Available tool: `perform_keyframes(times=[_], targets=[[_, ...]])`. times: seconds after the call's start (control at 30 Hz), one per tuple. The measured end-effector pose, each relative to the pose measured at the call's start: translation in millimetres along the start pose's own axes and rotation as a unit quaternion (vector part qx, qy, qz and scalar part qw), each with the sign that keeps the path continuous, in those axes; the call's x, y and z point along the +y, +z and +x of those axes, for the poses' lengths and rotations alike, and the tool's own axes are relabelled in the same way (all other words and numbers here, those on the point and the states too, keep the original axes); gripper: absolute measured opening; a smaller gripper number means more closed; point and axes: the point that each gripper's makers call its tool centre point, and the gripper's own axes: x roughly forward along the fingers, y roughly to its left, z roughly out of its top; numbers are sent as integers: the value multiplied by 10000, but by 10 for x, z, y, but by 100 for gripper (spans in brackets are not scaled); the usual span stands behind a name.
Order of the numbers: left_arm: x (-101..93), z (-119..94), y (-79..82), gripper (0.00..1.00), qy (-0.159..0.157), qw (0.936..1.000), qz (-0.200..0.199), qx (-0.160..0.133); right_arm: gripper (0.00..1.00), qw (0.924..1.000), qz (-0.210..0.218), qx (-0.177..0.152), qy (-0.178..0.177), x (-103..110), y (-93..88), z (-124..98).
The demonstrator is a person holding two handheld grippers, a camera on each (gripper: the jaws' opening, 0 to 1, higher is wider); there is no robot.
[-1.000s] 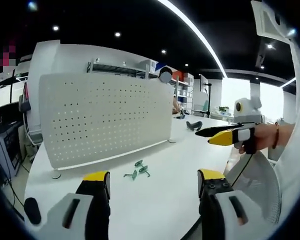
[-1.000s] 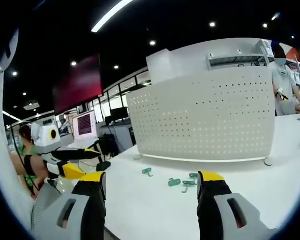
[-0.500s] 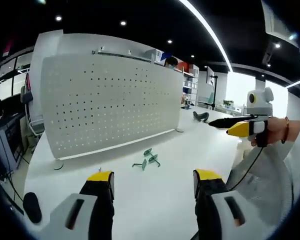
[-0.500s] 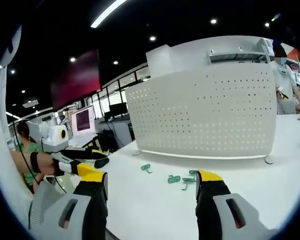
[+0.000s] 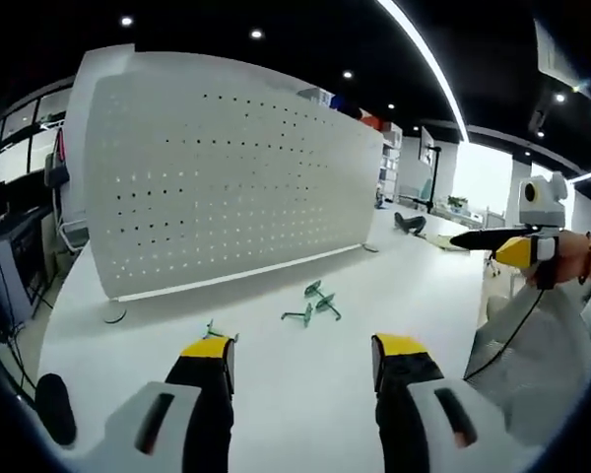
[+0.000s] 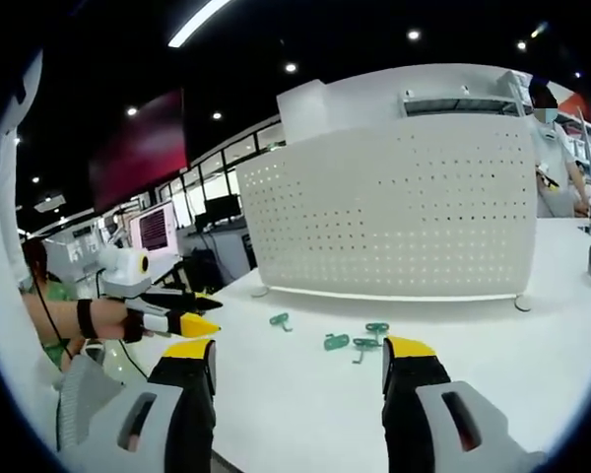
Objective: Insert the hook assembly into the mounting plate slot until the hook locks in place.
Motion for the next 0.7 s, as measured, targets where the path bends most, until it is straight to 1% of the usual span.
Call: perform_keyframes(times=[0.03, 0.07, 0.1, 0.2, 0.3, 0.33, 0.4, 0.43, 0.47, 0.5, 0.53, 0.63, 0.7], targets=[[14, 29, -26, 59, -39, 9999, -92, 95, 69, 10000, 3, -2, -6, 3, 5, 1], [40, 49, -16, 58, -21, 9999, -75, 66, 69, 10000, 3, -5, -11, 11, 14, 6], [67, 70, -32, 57, -2, 9999, -71, 116, 69, 10000, 2, -8, -11, 19, 17, 8], [121, 106, -81, 55, 56, 9996, 50, 266, 69, 10000, -22, -9, 2, 39, 29, 18], [162, 144, -102, 54, 57, 9994, 127, 320, 68, 10000, -30, -12, 4, 49, 28, 17], [196, 158, -127, 54, 106, 9991, 80, 398, 68, 10000, -16, -6, 0, 48, 22, 16], [243, 188, -161, 54, 141, 9988, -122, 459, 68, 10000, 2, 9, -8, 48, 8, 14], [261, 199, -174, 54, 155, 9985, -132, 502, 68, 10000, 10, 29, -15, 47, -1, 10], [283, 214, -184, 54, 169, 9984, -95, 526, 68, 10000, 15, 39, -22, 44, -7, 5], [333, 231, -208, 53, 229, 9979, 63, 602, 67, 10000, 18, 39, -30, 40, -10, 0], [351, 240, -222, 52, 261, 9974, 119, 661, 67, 10000, 27, 38, -43, 34, -10, -5], [436, 304, -234, 52, 310, 9968, 176, 721, 66, 9999, 117, 10, -72, 23, -6, -16], [535, 372, -221, 51, 355, 9964, 214, 737, 66, 9999, 143, -3, -82, 13, -3, -12]])
